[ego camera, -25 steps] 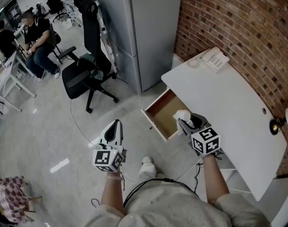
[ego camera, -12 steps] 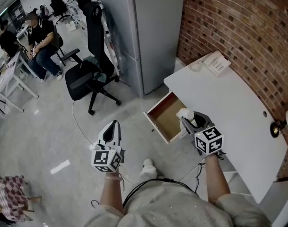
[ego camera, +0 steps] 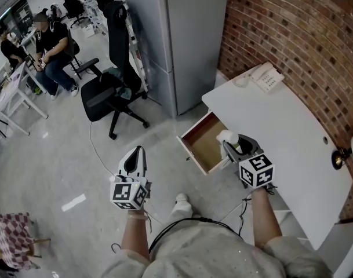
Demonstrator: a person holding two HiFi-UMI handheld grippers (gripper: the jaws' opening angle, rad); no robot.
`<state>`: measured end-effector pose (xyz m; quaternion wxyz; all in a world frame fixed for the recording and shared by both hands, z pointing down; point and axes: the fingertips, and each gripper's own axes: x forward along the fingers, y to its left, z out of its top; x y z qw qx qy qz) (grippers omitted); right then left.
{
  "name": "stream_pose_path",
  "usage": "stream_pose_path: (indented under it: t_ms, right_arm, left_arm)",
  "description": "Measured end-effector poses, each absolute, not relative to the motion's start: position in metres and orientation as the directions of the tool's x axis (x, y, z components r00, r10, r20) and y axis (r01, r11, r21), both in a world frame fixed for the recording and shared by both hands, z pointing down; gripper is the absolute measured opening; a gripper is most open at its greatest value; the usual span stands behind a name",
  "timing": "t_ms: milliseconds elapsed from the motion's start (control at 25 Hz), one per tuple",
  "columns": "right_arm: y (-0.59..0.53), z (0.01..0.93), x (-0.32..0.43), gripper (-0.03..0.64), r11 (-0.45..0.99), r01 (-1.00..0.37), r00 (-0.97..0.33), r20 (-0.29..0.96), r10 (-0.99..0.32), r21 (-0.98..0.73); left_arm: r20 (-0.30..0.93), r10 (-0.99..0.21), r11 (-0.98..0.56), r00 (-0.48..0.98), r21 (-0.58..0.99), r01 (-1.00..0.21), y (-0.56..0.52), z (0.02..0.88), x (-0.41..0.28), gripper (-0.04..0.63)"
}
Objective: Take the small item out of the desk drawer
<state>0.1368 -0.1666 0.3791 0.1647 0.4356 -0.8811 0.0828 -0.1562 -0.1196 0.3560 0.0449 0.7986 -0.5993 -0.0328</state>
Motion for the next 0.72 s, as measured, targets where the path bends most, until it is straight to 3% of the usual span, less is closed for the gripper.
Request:
stream_pose_path:
  t_ms: [720]
  right_arm:
    - [-0.1695,0.3849,0.1399,0.167,0.595,-0.803,-0.569,0.35,-0.744,-0.041]
  left_arm:
    - [0.017,-0.962,-0.269,0.273,0.106,-0.957,-0.1217,0.3603,-0.1574,-0.002]
